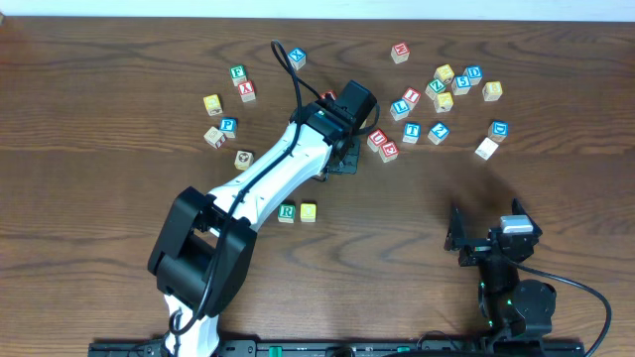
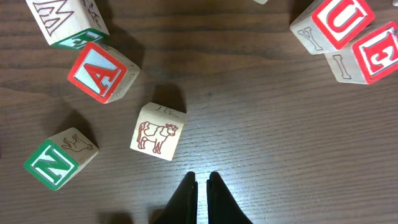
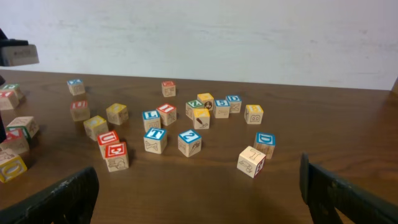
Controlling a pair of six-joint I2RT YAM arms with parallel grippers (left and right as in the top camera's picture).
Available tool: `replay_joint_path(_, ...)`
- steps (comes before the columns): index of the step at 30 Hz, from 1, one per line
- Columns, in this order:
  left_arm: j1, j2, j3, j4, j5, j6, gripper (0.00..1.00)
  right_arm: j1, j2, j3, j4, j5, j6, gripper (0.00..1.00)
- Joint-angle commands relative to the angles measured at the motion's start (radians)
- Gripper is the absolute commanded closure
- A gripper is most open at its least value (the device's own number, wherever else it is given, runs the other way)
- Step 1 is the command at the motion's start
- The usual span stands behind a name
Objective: Spell out ROBOT
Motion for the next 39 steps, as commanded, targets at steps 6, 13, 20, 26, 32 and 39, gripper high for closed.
replay_joint_path(6,0.013,0.042,-0.01,0.009,-0.012,-0.009,0.92,-0.005,-0.005,-0.002,-0.004,0.001,0.006,0.01)
replay_joint_path(13,0.038,0.043,-0.015,0.017,-0.012,-0.009,0.93,-0.005,-0.005,-0.002,-0.004,0.001,0.006,0.01)
replay_joint_path(20,0.06,0.045,-0.035,0.02,0.023,-0.013,0.93,-0.005,-0.005,-0.002,-0.004,0.001,0.006,0.01)
replay_joint_path(26,0.049,0.047,-0.036,0.037,0.022,-0.013,0.92,-0.005,-0.005,-0.002,-0.004,0.001,0.006,0.01)
replay_joint_path(32,0.05,0.054,-0.063,0.061,0.022,-0.013,0.93,-0.005,-0.005,-0.002,-0.004,0.001,0.006,0.01)
replay_joint_path(39,0.05,0.055,-0.075,0.074,0.023,-0.024,0.93,-0.005,-0.005,-0.002,-0.004,0.001,0.006,0.01)
